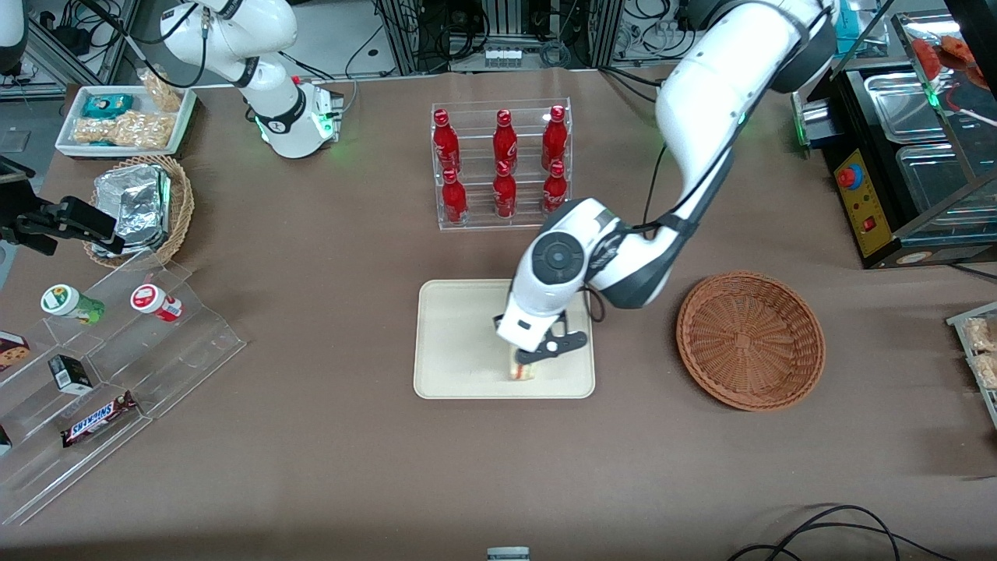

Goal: Place sandwich from basket to tray
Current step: 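Lift the sandwich and carry it with the left gripper over the tray, then lower the sandwich onto the tray and open the left gripper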

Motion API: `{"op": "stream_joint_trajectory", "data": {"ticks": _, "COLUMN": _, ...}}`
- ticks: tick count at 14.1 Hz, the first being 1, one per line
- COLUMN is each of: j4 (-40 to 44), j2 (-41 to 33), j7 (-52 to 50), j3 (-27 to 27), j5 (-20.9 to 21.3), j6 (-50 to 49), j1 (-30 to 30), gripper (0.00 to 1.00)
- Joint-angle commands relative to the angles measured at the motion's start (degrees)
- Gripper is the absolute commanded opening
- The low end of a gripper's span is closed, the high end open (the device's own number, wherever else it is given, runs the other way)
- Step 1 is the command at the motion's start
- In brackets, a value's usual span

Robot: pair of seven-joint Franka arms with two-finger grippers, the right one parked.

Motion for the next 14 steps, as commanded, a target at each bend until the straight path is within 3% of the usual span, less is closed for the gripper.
{"op": "stream_joint_trajectory", "data": {"ticks": 1, "j4": 3.43, "j2": 3.37, "j7": 1.83, "j3": 0.37, "j5": 1.26, "j6": 0.6, "j1": -2.23, "gripper": 0.1}}
{"op": "stream_joint_trajectory", "data": {"ticks": 4, "j4": 3.34, "j2": 5.3, "j7": 1.75, "j3": 0.1, "j5": 0.82, "j6": 1.4, "j1": -2.67, "gripper": 0.11}}
{"op": "stream_joint_trajectory", "data": {"ticks": 5, "j4": 3.34, "j2": 5.83, "j7": 1.66, "j3": 0.02, "j5": 0.38, "j6": 1.48, "j1": -2.59, "gripper": 0.17}}
{"op": "stream_joint_trajectory", "data": {"ticks": 6, "j4": 3.43, "j2": 6.01, "j7": 1.66, "j3": 0.01, "j5": -0.05, "j6": 1.57, "j1": -2.58, "gripper": 0.41}}
{"op": "stream_joint_trajectory", "data": {"ticks": 7, "j4": 3.34, "j2": 5.93, "j7": 1.57, "j3": 0.01, "j5": -0.06, "j6": 1.57, "j1": -2.5, "gripper": 0.9}}
{"op": "stream_joint_trajectory", "data": {"ticks": 8, "j4": 3.34, "j2": 5.67, "j7": 0.88, "j3": 0.01, "j5": -0.15, "j6": 1.57, "j1": -2.58, "gripper": 1.0}}
{"op": "stream_joint_trajectory", "data": {"ticks": 12, "j4": 2.73, "j2": -0.99, "j7": -1.93, "j3": 0.19, "j5": 0.12, "j6": -3.59, "j1": -2.5, "gripper": 1.0}}
{"op": "stream_joint_trajectory", "data": {"ticks": 14, "j4": 2.73, "j2": -6.96, "j7": -2.29, "j3": 0.19, "j5": 0.03, "j6": -11.66, "j1": -2.23, "gripper": 1.0}}
